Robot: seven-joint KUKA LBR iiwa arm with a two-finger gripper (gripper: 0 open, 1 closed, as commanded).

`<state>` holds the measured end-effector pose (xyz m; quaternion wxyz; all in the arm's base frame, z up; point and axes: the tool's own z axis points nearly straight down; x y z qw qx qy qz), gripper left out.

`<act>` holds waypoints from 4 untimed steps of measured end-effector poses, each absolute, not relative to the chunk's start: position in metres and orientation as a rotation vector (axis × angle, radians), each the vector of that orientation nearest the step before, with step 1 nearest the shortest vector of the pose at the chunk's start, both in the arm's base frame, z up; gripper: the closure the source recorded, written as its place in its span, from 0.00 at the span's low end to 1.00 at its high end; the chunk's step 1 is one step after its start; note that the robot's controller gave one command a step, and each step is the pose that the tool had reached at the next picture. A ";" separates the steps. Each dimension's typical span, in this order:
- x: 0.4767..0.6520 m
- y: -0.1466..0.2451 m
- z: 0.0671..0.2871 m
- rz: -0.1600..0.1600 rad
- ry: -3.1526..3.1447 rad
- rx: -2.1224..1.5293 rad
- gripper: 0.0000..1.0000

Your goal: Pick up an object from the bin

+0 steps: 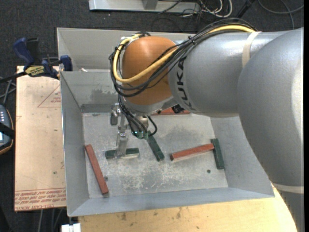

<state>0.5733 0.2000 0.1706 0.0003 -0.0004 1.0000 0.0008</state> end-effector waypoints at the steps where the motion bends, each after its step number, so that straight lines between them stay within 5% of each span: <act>1: 0.571 0.186 0.074 0.008 3.124 0.275 1.00; 2: 0.571 0.185 0.074 0.009 3.124 0.276 1.00; 3: 0.551 0.177 0.224 0.003 3.126 0.278 1.00; 4: 0.551 0.177 0.223 0.003 3.128 0.279 0.00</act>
Offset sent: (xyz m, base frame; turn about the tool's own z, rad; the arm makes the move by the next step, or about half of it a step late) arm 0.0000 0.0000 0.0000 0.0000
